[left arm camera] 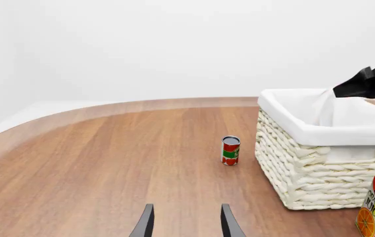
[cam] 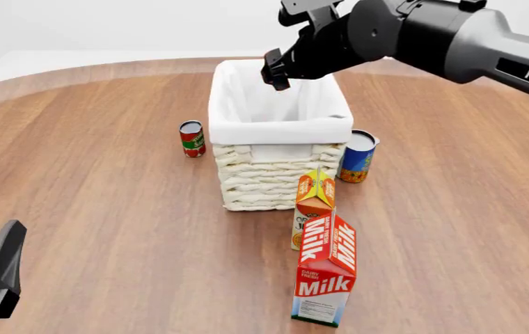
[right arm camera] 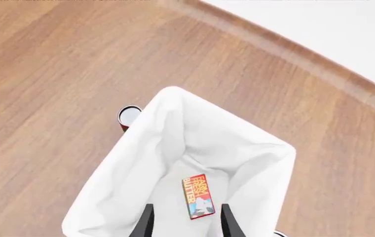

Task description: Pick up the butter and put it in the basket.

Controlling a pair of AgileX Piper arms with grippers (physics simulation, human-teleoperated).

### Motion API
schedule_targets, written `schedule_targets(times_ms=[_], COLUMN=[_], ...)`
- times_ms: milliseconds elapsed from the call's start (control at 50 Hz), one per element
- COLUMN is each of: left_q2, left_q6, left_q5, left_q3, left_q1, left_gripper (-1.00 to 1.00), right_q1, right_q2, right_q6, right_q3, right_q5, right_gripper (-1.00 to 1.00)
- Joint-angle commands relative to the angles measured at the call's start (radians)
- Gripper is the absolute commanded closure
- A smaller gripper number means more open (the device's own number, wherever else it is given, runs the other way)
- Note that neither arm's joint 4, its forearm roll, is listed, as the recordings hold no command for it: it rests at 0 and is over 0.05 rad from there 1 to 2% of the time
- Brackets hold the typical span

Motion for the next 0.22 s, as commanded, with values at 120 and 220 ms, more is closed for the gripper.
schedule_targets(times_ms=[120,220], left_q2=[0.000,0.000], left_q6=[0.000,0.000], left_q5=[0.000,0.000], left_q3=[0.000,0.000], left_q1=[0.000,0.000], left_gripper=[-1.00,-1.00], right_q1=[0.001,-0.007], right_q2=[-0.008,-0.004], right_q6=[0.003,0.001], right_q3=[0.001,-0.002], right_q5=[-0.001,-0.003], right_gripper=[-1.00,-1.00])
